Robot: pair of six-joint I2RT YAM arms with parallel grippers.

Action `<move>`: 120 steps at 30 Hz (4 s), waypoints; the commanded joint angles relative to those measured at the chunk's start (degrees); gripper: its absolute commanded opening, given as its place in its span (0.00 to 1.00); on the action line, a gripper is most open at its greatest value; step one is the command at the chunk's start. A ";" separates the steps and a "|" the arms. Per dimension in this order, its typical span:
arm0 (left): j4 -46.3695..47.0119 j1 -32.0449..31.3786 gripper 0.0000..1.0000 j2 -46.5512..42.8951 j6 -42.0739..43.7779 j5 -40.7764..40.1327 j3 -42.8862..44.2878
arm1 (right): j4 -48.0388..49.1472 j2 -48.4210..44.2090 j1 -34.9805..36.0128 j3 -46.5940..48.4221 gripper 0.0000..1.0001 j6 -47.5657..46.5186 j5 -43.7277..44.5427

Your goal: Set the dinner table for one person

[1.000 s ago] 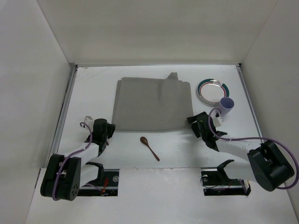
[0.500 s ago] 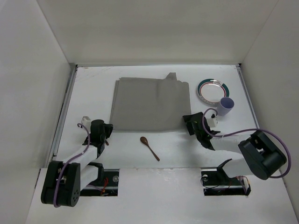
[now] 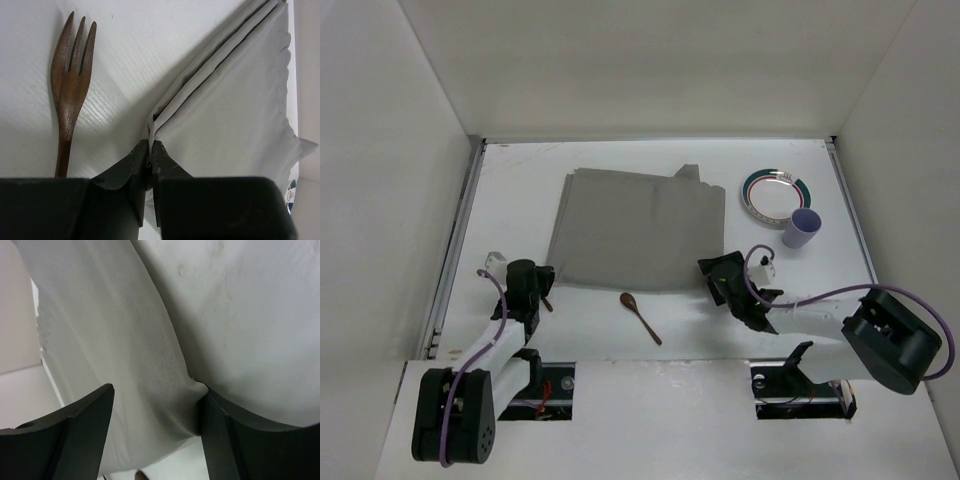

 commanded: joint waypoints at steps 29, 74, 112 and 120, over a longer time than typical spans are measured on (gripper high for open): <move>-2.70 0.03 0.04 -4.38 1.68 2.14 -1.14 | -14.34 3.39 2.84 -0.87 0.17 0.61 3.31; -4.46 1.70 0.00 22.34 4.85 -3.84 72.43 | -25.24 14.65 -32.67 84.55 0.00 -55.47 -30.34; -20.27 8.39 0.39 -26.26 5.27 7.51 3.50 | -7.12 -13.55 -21.33 2.46 0.63 -44.12 -22.80; -13.34 -9.34 0.43 2.68 15.56 -8.57 22.47 | -8.81 -9.98 -23.62 13.10 0.54 -52.30 -16.72</move>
